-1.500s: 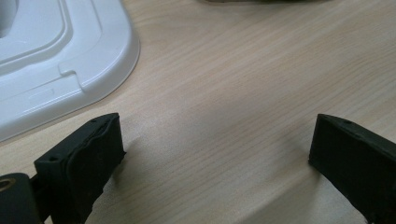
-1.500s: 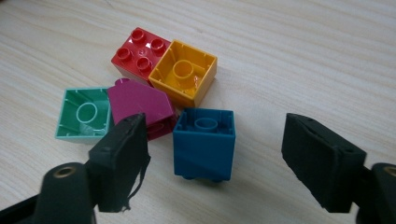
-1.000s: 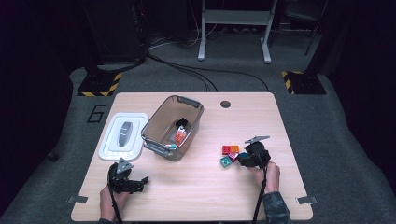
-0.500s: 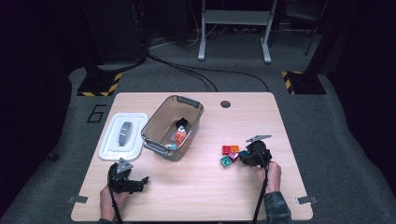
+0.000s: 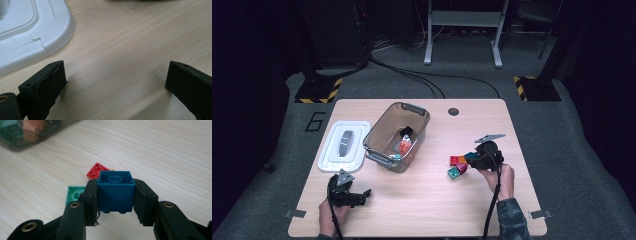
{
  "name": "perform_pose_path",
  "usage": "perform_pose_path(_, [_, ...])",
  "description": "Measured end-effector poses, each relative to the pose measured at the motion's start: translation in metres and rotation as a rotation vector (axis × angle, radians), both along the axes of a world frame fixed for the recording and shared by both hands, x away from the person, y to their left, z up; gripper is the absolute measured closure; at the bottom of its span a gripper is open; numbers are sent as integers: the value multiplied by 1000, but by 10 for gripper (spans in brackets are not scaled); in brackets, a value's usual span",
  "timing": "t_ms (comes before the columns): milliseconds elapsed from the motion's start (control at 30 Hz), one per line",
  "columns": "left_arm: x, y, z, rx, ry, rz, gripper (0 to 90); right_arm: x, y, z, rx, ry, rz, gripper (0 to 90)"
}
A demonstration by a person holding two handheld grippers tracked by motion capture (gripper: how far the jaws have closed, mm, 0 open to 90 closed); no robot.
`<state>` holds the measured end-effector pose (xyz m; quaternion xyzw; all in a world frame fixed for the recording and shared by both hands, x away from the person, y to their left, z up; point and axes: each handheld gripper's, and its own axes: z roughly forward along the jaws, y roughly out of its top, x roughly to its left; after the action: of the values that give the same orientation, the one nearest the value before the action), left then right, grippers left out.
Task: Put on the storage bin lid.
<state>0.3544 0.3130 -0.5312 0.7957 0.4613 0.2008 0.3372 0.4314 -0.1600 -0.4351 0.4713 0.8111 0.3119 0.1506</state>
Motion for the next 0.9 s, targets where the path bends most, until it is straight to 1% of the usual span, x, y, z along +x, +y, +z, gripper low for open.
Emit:
perform_pose_path(67, [0,0,0,0,0,0,28,1,3,6,3,-4,17,586])
perform_pose_path(533, [0,0,0,-1,1,0,28,10,31,44,17,-45,88,586])
perform_pose_path(767, [0,0,0,0,0,0,28,18,49,65,9,-72,129,586])
perform_pose_path(833, [0,0,0,-1,0,0,28,20,55,70,4,-74,142,586])
perform_pose_path(867, [0,0,0,0,1,-1,28,23,61,74,4,-80,153,586])
perform_pose_path(900, [0,0,0,0,1,-1,28,23,61,74,4,-80,153,586])
